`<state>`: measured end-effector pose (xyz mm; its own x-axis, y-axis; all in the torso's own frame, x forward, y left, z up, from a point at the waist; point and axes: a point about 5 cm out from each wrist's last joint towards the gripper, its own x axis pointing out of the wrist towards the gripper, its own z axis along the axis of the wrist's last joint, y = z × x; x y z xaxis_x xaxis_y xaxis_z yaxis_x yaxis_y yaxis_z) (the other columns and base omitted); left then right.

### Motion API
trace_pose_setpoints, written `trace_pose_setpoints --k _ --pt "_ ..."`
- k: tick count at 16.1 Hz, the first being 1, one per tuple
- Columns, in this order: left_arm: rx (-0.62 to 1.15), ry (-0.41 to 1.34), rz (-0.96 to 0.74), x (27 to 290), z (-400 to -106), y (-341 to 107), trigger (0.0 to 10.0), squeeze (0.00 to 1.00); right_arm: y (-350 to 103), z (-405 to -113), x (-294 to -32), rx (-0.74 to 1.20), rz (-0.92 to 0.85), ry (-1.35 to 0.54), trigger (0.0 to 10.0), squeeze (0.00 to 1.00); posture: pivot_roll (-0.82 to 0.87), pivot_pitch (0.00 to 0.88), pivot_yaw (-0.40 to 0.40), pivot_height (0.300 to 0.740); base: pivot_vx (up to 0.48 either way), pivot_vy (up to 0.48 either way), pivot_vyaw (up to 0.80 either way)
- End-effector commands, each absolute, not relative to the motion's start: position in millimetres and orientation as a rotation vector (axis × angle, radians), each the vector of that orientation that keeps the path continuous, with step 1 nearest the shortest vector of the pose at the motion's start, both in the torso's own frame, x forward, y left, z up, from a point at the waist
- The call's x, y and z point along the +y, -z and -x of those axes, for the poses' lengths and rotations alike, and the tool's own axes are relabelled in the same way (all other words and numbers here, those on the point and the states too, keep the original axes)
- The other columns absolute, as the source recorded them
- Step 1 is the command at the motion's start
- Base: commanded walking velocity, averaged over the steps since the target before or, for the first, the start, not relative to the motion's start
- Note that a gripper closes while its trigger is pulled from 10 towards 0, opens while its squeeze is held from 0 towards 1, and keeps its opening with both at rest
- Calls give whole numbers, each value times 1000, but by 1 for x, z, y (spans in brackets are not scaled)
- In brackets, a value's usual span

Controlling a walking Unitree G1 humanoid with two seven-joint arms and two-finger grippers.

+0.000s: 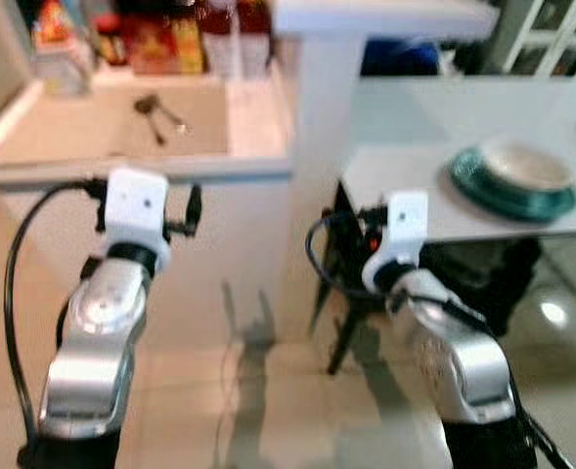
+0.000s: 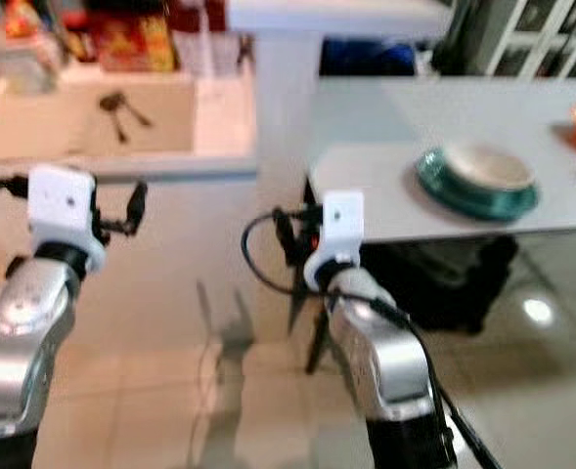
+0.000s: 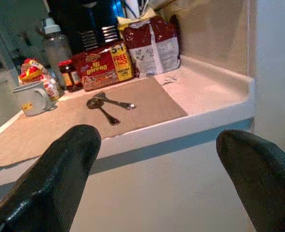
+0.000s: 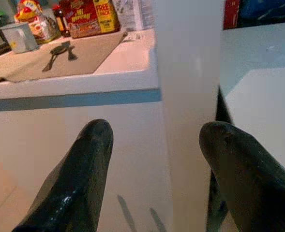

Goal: Setting the table

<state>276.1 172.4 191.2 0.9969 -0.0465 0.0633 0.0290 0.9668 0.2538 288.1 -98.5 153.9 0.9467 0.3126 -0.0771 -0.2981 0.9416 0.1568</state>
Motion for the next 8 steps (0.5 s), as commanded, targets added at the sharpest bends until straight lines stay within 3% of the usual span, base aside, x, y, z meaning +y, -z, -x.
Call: trace_pose_setpoints --k 1,5,8 --pt "-82 63 -251 168 -274 -194 10000 0 -158 -290 -101 92 -142 -298 10000 0 82 0 -8 740 0 480 0" --pt "-68 81 -218 164 -275 -192 10000 0 -166 -295 -103 79 -121 -271 10000 0 60 0 13 740 0 480 0" --pt "-97 179 -138 150 -274 -200 10000 0 -171 -297 -107 61 -74 -241 10000 0 62 0 18 740 0 0 0"
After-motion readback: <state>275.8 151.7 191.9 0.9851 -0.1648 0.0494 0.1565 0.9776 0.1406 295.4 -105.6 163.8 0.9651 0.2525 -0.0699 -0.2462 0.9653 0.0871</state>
